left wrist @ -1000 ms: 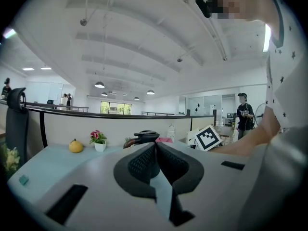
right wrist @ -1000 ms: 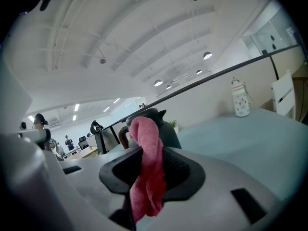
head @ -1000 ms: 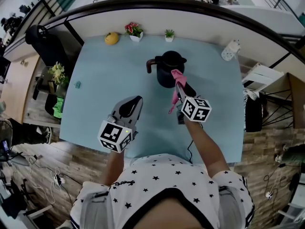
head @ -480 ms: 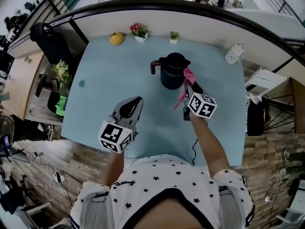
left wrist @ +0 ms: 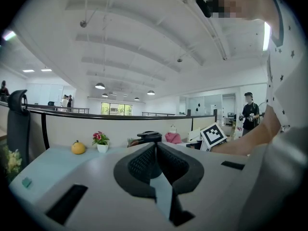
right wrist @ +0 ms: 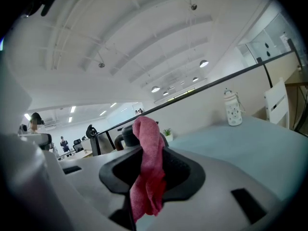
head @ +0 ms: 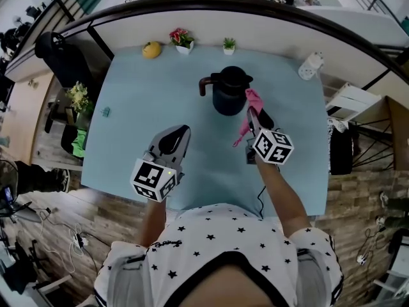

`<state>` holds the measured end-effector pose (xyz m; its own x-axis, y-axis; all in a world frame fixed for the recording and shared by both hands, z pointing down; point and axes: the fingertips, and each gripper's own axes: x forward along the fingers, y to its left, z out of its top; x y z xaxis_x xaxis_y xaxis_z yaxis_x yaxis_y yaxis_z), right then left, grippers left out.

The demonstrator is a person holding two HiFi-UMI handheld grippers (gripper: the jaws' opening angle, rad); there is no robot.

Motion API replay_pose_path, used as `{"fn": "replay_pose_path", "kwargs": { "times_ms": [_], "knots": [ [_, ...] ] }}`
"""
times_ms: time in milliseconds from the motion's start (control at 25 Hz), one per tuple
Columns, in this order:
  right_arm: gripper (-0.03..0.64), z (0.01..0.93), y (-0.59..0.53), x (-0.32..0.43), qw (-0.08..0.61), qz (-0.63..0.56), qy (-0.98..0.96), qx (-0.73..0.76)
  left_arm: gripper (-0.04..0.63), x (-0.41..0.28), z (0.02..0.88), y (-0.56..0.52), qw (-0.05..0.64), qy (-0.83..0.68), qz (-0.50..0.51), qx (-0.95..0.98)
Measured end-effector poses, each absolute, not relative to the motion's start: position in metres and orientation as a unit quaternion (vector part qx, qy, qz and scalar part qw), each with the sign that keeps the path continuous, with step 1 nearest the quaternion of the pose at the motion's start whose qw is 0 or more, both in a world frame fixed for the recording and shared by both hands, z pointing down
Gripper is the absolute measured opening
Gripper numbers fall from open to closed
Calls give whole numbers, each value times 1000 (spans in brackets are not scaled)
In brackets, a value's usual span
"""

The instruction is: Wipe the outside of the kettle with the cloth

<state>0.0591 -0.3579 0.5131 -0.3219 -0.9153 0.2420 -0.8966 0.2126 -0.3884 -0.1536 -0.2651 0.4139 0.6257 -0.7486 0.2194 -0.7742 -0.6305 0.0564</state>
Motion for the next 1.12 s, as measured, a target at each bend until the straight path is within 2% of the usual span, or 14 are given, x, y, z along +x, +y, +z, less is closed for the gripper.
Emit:
{"fn": "replay_pose_path", "kwargs": {
  "times_ms": [240, 600, 1120],
  "knots": [
    [121, 501, -337, -2, -13, -165, 834, -527, 35, -160, 415, -265, 74, -424, 85, 899],
    [121, 552, -348, -75, -80, -192, 846, -490, 35, -190, 413, -262, 76, -445, 87, 888],
    [121, 588, -374, -72, -102, -223, 806, -538, 35, -223, 422, -263, 87, -468, 97, 874]
  ]
}}
